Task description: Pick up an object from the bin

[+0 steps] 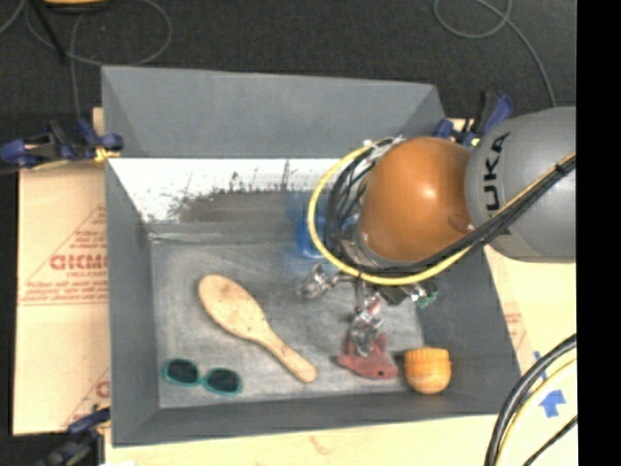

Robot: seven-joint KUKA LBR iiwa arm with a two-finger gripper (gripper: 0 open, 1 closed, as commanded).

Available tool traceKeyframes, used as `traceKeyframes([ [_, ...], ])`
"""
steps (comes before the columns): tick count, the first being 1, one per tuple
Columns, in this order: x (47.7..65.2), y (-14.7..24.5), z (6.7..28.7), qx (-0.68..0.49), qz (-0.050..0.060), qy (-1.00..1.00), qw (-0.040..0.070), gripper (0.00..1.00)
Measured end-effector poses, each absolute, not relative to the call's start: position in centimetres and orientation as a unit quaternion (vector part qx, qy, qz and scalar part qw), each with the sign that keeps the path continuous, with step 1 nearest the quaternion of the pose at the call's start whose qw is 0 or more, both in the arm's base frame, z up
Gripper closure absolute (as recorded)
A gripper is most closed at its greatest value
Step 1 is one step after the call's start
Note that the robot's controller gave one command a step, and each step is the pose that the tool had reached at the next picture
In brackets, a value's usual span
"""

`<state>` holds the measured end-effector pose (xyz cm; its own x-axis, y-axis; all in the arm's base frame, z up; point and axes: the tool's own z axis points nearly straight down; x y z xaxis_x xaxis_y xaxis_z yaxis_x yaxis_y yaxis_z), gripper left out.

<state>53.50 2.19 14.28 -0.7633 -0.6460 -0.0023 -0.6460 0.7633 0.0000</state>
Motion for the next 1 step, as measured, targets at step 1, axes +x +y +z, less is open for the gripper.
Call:
traceKeyframes([
  [1,50.90,-2.79,7.52,-0.484,-0.001,0.875,-0.001,1.00],
])
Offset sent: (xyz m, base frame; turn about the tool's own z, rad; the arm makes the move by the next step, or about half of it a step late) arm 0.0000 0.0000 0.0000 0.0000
